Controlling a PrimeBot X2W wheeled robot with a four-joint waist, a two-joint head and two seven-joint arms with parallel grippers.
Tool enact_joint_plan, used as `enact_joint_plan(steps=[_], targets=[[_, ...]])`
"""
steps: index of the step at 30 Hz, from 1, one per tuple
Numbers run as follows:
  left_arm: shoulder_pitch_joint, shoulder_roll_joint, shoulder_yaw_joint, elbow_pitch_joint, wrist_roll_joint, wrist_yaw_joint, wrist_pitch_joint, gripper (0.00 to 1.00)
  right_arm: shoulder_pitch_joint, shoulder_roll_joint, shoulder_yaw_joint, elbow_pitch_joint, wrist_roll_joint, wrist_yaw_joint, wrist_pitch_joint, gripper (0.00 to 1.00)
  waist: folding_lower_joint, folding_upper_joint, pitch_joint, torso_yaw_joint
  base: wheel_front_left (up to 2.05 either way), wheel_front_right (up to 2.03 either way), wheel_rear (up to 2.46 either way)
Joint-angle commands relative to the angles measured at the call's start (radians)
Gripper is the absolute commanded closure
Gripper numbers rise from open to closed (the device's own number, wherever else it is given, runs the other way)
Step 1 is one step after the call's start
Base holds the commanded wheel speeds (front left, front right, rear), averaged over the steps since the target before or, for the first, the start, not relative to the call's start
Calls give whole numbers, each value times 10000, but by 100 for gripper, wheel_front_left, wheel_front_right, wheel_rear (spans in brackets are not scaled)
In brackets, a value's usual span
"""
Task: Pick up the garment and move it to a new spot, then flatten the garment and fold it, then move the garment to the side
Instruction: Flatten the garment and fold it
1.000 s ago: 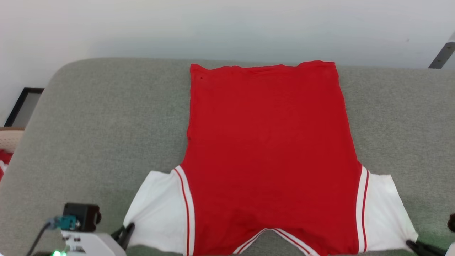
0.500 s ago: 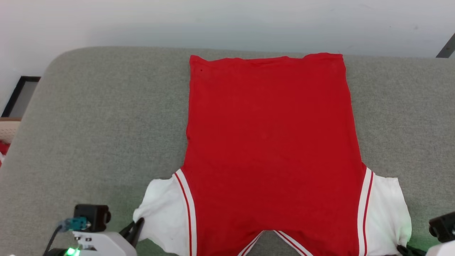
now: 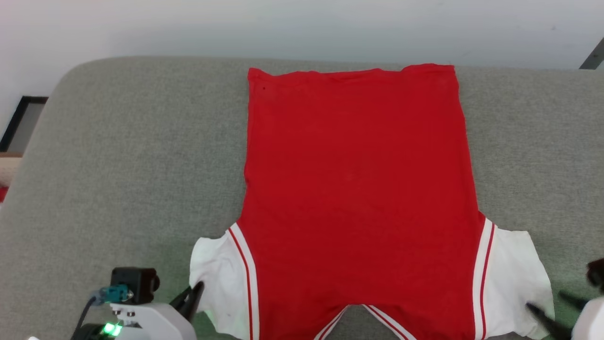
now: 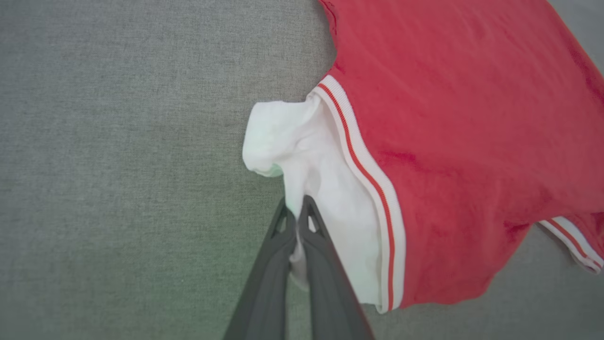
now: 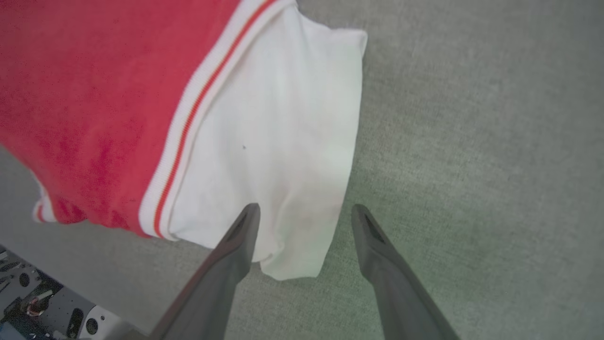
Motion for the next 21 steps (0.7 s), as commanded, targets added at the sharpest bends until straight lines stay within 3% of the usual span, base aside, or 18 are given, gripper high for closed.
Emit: enact_joint_plan(steps=[1,5,9,16,21], targets=[[-118,-57,-9,-2,117,-82,-63,100,13,-43,-276,-318,9,-10,129,0,0,-1,97,83,0,0,0],[-408,-206,-148,21,259,-204,-23,100,-612,-122,-955,-1423,-388,-10,365,0,0,-1,424,338,0,0,0],[-920,-487,-308,98,471,-482,5,100,-2057,-188,-1039,-1400,-950,-10,-134,0,0,-1,913,702,0,0,0],[-2096,-1109,-743,453,874,-1148,222,100,-5676,-223,-505,1367,-1955,-10,-1219,0,0,-1,1868,1546,0,0,0],[-2891,-1597,-1028,842,1102,-1666,355,100,-8046,-130,246,3967,-1945,-10,-1182,0,0,-1,2369,2200,0,0,0]])
